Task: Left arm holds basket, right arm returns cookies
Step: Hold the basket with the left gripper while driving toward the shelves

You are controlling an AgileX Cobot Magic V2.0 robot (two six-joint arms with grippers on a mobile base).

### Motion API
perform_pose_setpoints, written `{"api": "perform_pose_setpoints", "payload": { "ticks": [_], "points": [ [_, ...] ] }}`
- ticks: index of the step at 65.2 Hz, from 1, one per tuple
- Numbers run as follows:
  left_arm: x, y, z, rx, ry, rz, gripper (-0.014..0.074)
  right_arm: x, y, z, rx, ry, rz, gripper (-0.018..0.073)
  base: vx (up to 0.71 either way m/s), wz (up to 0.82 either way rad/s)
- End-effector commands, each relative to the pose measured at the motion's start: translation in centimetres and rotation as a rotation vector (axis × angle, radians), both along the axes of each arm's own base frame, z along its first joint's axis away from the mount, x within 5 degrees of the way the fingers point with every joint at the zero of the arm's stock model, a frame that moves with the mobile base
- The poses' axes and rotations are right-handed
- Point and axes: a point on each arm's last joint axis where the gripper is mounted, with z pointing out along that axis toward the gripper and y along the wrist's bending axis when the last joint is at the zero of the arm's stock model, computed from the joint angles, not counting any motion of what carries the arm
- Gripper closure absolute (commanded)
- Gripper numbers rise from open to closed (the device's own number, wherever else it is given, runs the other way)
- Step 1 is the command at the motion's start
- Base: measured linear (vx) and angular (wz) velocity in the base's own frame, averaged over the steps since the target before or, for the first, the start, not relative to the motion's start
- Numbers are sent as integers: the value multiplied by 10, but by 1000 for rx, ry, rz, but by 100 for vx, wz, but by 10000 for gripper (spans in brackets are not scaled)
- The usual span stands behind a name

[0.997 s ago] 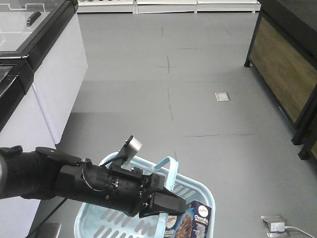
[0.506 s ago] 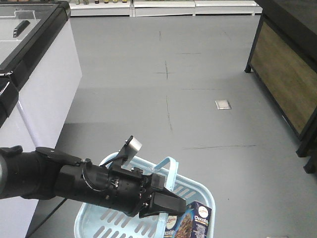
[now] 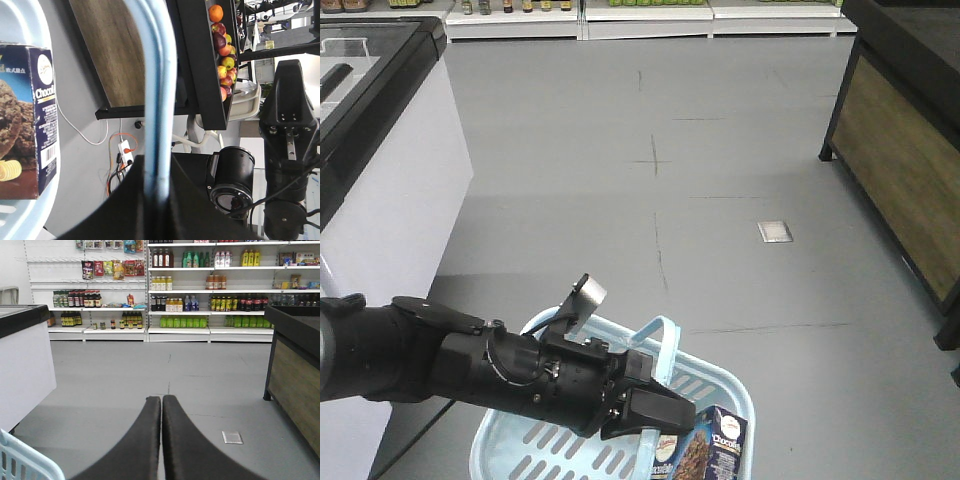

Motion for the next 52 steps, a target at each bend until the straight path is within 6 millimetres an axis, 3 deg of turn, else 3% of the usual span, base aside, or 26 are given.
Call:
{"api": "perform_pose_setpoints", "payload": {
  "ticks": [1,52],
  "points": [
    [-3,-4,29,-129,-32,-10,603,-1,0,8,2,-83,6,568,28,0],
    [-3,-4,29,-129,-32,-10,603,-1,0,8,2,-83,6,568,31,4]
  ]
}}
